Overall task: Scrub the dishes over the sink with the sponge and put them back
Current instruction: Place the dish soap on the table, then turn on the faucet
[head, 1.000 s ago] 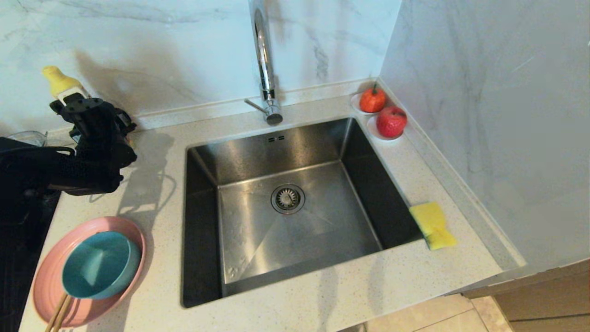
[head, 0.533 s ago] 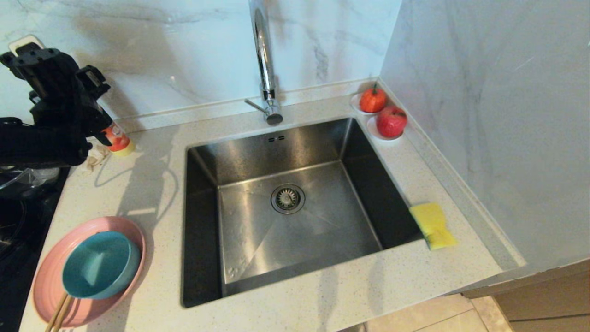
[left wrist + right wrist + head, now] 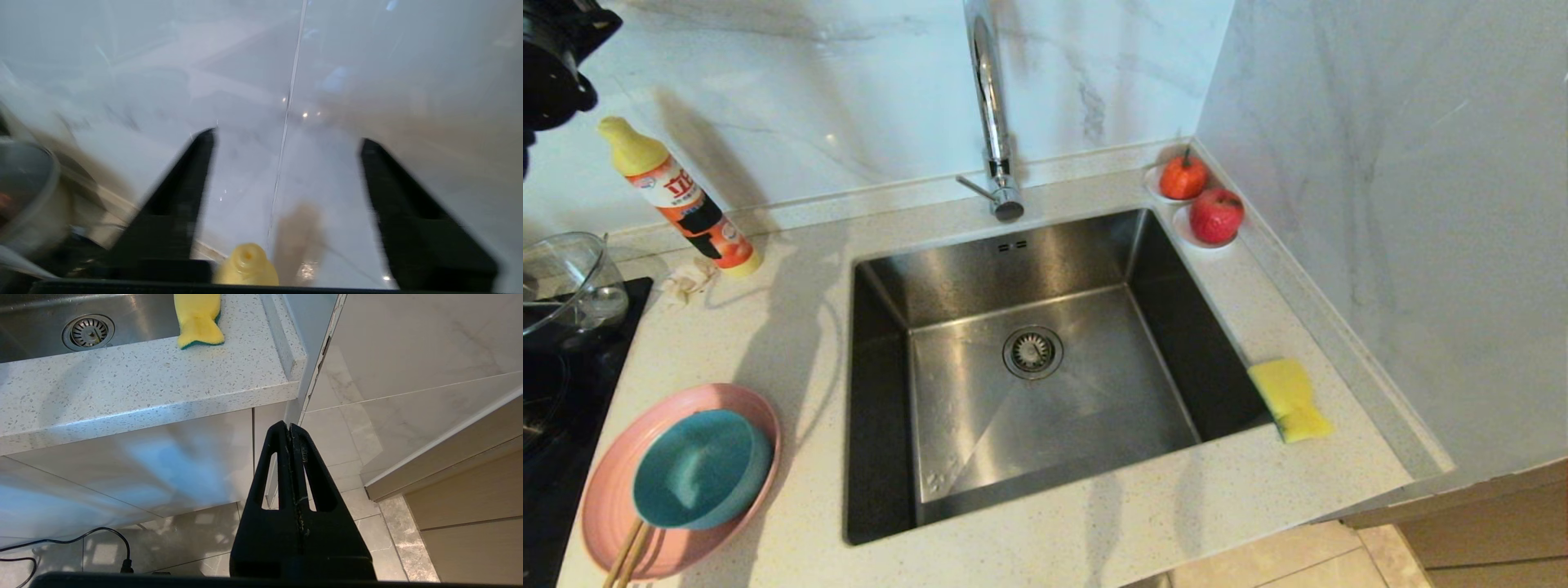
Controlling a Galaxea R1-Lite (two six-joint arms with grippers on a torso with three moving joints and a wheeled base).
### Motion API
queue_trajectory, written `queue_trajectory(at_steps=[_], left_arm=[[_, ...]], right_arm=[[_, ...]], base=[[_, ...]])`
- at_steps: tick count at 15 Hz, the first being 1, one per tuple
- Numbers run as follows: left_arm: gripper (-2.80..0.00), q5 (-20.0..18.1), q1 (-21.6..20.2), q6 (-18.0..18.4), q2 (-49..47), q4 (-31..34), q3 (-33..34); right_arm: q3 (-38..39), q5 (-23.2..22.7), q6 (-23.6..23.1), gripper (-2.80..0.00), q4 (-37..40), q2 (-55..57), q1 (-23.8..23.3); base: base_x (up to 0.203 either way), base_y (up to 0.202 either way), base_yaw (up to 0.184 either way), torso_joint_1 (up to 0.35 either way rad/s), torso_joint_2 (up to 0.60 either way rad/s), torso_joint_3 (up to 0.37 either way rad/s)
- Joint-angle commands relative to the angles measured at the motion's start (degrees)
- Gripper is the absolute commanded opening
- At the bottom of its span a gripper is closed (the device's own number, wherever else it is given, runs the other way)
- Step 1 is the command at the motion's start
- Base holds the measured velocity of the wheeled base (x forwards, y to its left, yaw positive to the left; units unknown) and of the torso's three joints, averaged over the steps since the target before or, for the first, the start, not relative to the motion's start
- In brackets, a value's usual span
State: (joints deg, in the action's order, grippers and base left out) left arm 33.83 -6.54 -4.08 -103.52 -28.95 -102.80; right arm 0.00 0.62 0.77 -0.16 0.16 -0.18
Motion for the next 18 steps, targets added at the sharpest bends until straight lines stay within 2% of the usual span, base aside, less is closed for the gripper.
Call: queue_trajectory(at_steps=[1,3,5,7,9,10,13,14,15,18], left_arm=[[-2.8,-0.75,1.0,0.17,9.49,5.65,1.35],[-2.8,-4.98,1.41,0.19,16.47,13.91,4.31],[-2.8,-11.47,3.73,-0.14,22.96,28.28,6.99],[-2.8,-17.45,8.93,-0.72,28.11,42.09,9.09],[-2.8,-22.76,13.47,-1.0,30.44,53.22,9.06],[-2.8,-24.83,15.03,-0.91,31.43,58.72,9.37],[-2.8,-26.87,16.15,-0.19,33.31,76.51,9.17],[-2.8,-30.11,16.41,-0.32,34.26,79.57,9.48],[-2.8,-32.82,16.49,-0.44,34.86,78.62,11.19],[-2.8,-33.77,16.44,-2.24,33.82,67.83,18.27]], right_arm=[[0.0,-0.01,0.02,-2.8,-0.02,0.02,0.01],[0.0,-0.01,0.02,-2.8,-0.02,0.02,0.01],[0.0,-0.01,0.02,-2.8,-0.02,0.02,0.01],[0.0,-0.01,0.02,-2.8,-0.02,0.02,0.01],[0.0,-0.01,0.02,-2.8,-0.02,0.02,0.01],[0.0,-0.01,0.02,-2.8,-0.02,0.02,0.01],[0.0,-0.01,0.02,-2.8,-0.02,0.02,0.01],[0.0,-0.01,0.02,-2.8,-0.02,0.02,0.01],[0.0,-0.01,0.02,-2.8,-0.02,0.02,0.01],[0.0,-0.01,0.02,-2.8,-0.02,0.02,0.01]], base=[[0.0,0.0,0.0,0.0,0.0,0.0],[0.0,0.0,0.0,0.0,0.0,0.0],[0.0,0.0,0.0,0.0,0.0,0.0],[0.0,0.0,0.0,0.0,0.0,0.0],[0.0,0.0,0.0,0.0,0.0,0.0],[0.0,0.0,0.0,0.0,0.0,0.0],[0.0,0.0,0.0,0.0,0.0,0.0],[0.0,0.0,0.0,0.0,0.0,0.0],[0.0,0.0,0.0,0.0,0.0,0.0],[0.0,0.0,0.0,0.0,0.0,0.0]])
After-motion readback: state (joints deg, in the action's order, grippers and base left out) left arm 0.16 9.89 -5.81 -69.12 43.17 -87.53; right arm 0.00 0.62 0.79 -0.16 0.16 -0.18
